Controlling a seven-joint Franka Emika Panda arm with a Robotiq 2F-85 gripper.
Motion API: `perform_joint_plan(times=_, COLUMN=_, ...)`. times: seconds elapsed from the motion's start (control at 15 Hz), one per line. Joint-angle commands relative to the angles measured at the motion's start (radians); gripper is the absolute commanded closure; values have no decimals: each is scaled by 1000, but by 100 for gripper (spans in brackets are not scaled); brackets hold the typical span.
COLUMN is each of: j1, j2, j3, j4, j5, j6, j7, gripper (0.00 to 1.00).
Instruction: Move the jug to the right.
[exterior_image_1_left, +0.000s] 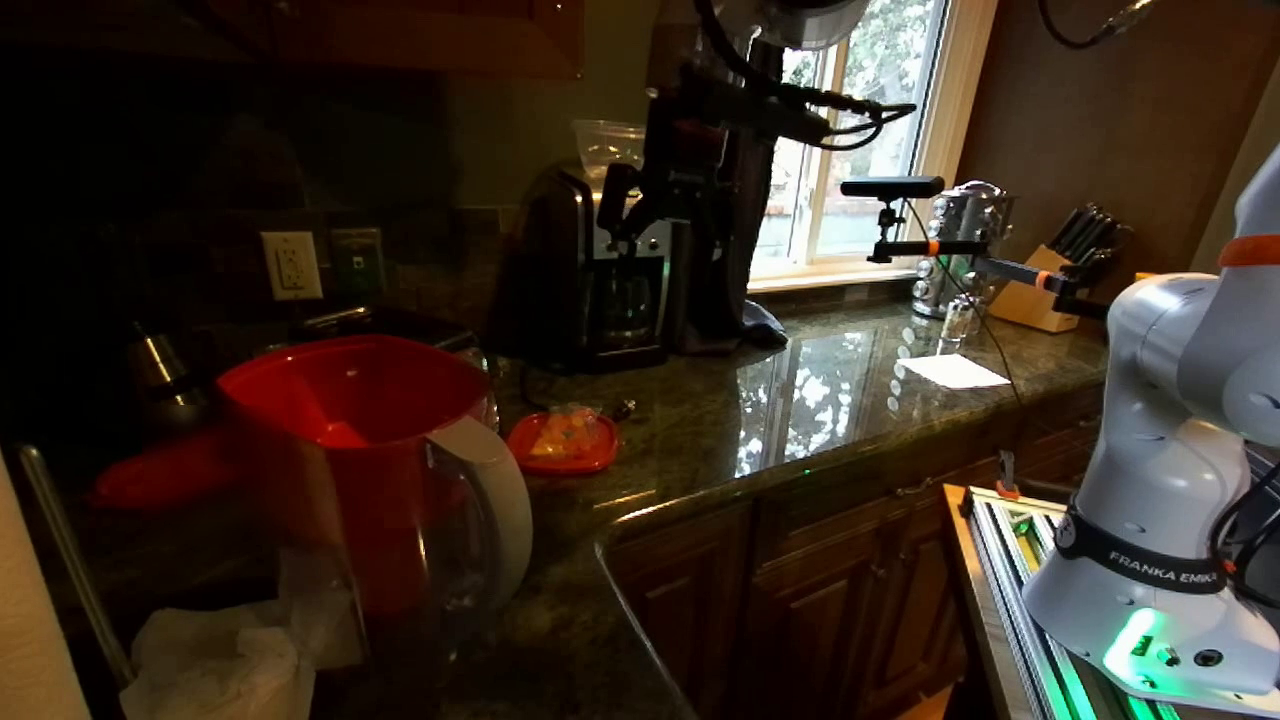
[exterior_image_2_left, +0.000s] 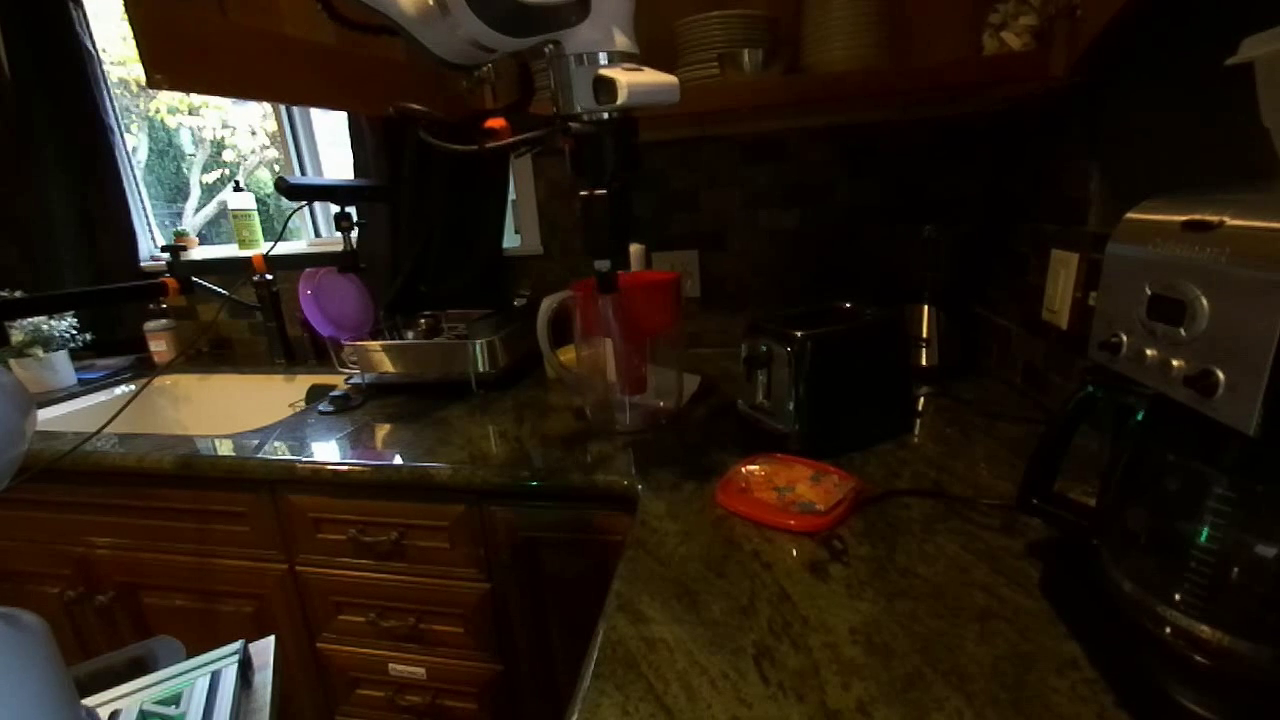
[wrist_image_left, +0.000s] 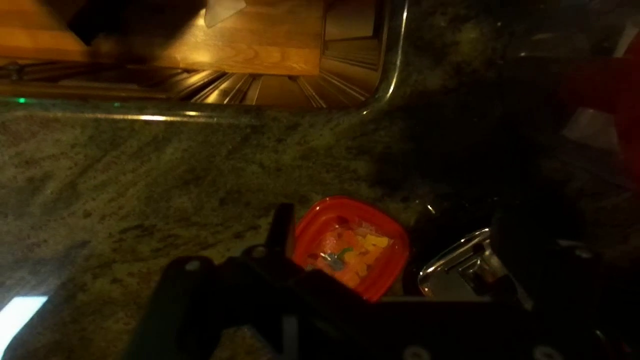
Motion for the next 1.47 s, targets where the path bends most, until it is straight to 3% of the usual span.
perform_joint_plan(times=0.0, j1=39, j2=87, j3=10, j4=132, j5=98, j6=-98, j7=164, gripper=0)
perform_joint_plan(times=0.2, j1=94, j2=143, j3=21, j4=209, j5=215, j6=-130, j7=205, gripper=0)
perform_joint_plan(times=0.33, j1=99, j2=107, j3=9, j4=167, j5=176, j6=-98, j7=165, gripper=0)
perform_joint_plan(times=0.53, j1=123, j2=142, j3=17, j4=201, j5=184, j6=-102, j7=165, gripper=0)
perform_joint_plan(times=0.6, j1=121, j2=173, j3=31, j4=237, j5=142, j6=-119, j7=299, gripper=0)
perform_joint_plan(times=0.87, j1=156, j2=274, j3=50, j4=325, j5=167, j6=-85, j7=472, gripper=0)
perform_joint_plan(times=1.07, j1=186, j2=335, j3=48, j4=372, j5=150, j6=-93, j7=531, gripper=0)
perform_joint_plan(times=1.4, j1=225, j2=431, j3=37, j4=415, j5=96, j6=8, j7=553, gripper=0)
